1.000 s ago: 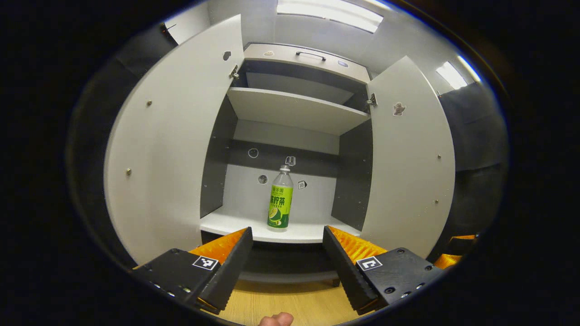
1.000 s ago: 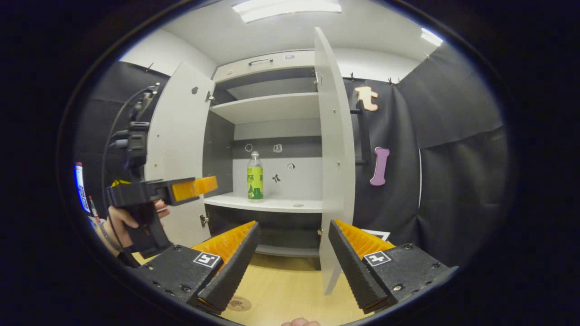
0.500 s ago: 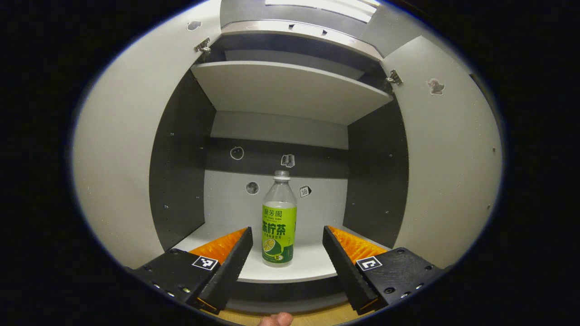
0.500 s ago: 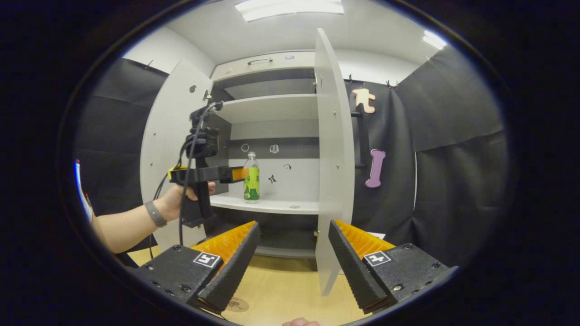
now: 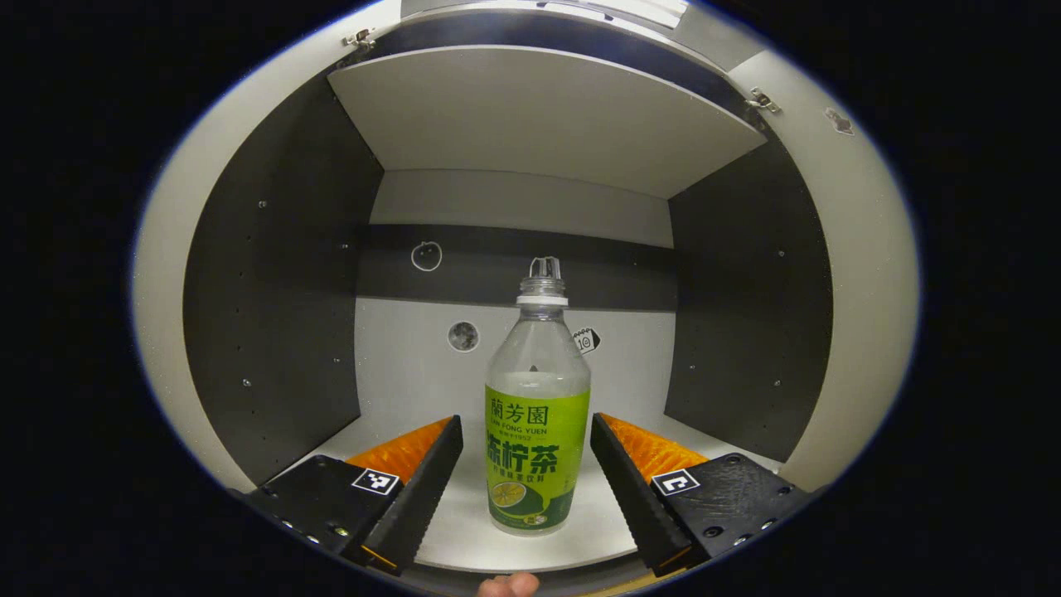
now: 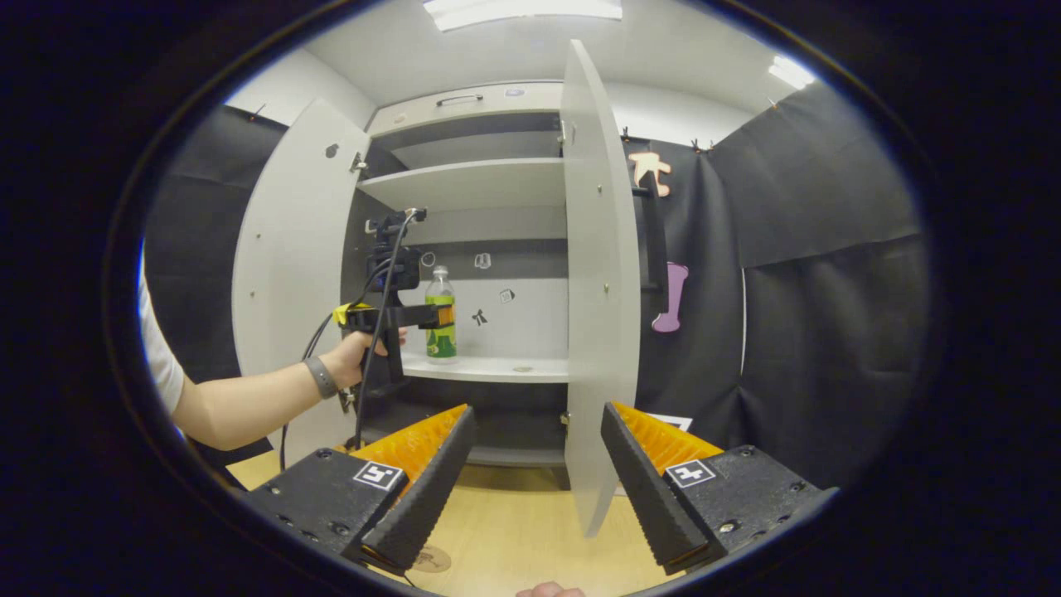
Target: Grasp the bottle in the cabinet with the left hand and place it on the coaster, then close the right door with the right hand and the left door with the left hand.
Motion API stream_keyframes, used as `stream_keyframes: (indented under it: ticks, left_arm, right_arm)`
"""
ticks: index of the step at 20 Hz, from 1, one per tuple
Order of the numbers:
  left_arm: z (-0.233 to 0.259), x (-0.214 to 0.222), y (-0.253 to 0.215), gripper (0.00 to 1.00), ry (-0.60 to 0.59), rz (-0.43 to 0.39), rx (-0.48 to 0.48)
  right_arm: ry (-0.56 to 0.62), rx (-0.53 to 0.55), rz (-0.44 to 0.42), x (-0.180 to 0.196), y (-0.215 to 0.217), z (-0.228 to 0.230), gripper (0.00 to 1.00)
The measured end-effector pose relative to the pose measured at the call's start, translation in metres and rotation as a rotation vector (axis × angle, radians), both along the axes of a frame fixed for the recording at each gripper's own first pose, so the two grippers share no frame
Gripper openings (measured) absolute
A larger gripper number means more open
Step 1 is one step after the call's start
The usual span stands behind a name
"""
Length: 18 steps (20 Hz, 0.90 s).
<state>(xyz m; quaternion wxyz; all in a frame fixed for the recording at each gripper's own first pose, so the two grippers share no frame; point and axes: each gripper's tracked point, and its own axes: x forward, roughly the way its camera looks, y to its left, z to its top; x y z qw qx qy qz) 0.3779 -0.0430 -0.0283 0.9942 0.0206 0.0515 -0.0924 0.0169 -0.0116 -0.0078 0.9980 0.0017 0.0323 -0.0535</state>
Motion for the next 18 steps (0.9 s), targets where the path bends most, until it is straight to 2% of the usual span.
stream_keyframes:
  ticks: [4, 5, 6, 7, 9, 10, 11, 12, 18]
  left_arm:
    - [-0.002, 0.014, -0.004, 0.95, 0.017, -0.005, -0.038]
    - [0.000, 0.014, -0.006, 0.89, 0.011, -0.014, -0.038]
    - [0.000, 0.014, -0.006, 0.87, 0.009, -0.008, -0.028]
    - [-0.002, 0.016, -0.005, 0.78, 0.013, -0.008, -0.016]
    - [0.000, 0.014, -0.005, 0.74, 0.015, -0.015, -0.015]
    - [-0.001, 0.011, -0.007, 0.76, 0.022, -0.027, -0.018]
    - [0.001, 0.008, -0.007, 0.71, 0.024, -0.031, -0.019]
    - [0.003, 0.003, -0.006, 0.70, 0.026, -0.030, -0.015]
    - [0.032, -0.052, -0.001, 0.70, 0.027, -0.041, -0.048]
  right_arm:
    - [0.005, -0.006, -0.010, 0.002, -0.003, 0.000, 1.00]
    - [0.004, -0.007, -0.014, 0.002, -0.005, 0.001, 1.00]
    - [0.003, -0.006, -0.017, 0.002, -0.007, 0.001, 1.00]
    - [0.003, -0.004, -0.019, 0.001, -0.009, 0.002, 1.00]
    - [0.001, 0.004, -0.019, 0.000, -0.010, 0.002, 1.00]
    - [-0.001, 0.008, -0.018, 0.000, -0.011, 0.002, 1.00]
    - [-0.003, 0.010, -0.016, -0.001, -0.012, 0.003, 1.00]
    - [-0.004, 0.012, -0.013, -0.001, -0.013, 0.003, 1.00]
    - [-0.016, 0.013, 0.036, -0.008, -0.008, 0.009, 1.00]
